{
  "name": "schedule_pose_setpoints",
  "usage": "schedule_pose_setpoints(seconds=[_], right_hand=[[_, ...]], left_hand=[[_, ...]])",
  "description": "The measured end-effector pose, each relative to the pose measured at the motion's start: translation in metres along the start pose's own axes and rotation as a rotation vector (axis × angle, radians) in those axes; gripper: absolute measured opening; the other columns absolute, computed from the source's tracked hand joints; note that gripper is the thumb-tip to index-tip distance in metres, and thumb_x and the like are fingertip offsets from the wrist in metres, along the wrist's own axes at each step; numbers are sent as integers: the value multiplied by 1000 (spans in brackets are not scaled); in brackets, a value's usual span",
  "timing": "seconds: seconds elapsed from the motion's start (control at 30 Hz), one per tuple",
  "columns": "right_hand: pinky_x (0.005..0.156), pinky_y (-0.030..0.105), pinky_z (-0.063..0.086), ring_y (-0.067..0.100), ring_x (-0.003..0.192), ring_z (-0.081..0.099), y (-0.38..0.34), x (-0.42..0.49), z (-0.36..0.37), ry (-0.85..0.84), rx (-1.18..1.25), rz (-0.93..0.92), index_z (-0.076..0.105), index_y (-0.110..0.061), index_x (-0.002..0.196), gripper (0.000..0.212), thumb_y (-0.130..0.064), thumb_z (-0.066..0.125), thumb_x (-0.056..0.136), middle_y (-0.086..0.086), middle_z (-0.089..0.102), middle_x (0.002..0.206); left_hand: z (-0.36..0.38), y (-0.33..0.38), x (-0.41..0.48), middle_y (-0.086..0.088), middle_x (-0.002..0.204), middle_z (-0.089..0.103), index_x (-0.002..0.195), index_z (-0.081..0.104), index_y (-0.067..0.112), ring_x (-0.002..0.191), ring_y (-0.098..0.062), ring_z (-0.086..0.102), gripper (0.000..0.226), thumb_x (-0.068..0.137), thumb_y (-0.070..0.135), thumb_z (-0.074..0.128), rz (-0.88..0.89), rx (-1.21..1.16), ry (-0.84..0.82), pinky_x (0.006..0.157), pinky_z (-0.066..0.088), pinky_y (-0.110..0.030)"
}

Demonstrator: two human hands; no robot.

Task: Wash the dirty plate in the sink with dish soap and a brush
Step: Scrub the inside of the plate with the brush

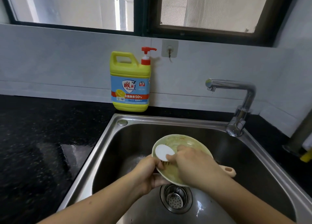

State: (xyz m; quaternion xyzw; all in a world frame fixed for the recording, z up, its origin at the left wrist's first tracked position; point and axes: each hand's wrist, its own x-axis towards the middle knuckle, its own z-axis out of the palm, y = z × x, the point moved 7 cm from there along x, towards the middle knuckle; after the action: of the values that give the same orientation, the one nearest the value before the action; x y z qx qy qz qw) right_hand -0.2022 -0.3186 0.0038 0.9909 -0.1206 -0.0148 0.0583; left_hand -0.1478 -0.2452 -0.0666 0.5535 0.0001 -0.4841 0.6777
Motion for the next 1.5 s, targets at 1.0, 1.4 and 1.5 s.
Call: schedule_pose_setpoints(seconds=[1.0,1.4,1.5], right_hand=[[65,30,36,25,101,57,54,-11,-17,-3,-197,366,54,-12,121,30,-9,43,94,5,50,112],[89,38,45,28,114,50,26,3,-5,116,65,142,30,-37,144,54,-19,43,95,3,44,131],[92,40,44,29,109,52,10,2,-7,84,78,22,38,-42,139,47,-28,46,95,2,48,118]], left_hand=[[-3,16,1,-12,98,60,113,54,17,84,-30,65,43,85,-10,34,151,-23,-6,74,58,-48],[12,8,-1,-21,112,61,123,49,17,84,-37,69,62,77,-22,34,70,-94,-214,67,59,-50],[12,7,-1,-23,111,61,125,48,16,86,-39,69,65,76,-23,31,66,-134,-223,68,58,-53]])
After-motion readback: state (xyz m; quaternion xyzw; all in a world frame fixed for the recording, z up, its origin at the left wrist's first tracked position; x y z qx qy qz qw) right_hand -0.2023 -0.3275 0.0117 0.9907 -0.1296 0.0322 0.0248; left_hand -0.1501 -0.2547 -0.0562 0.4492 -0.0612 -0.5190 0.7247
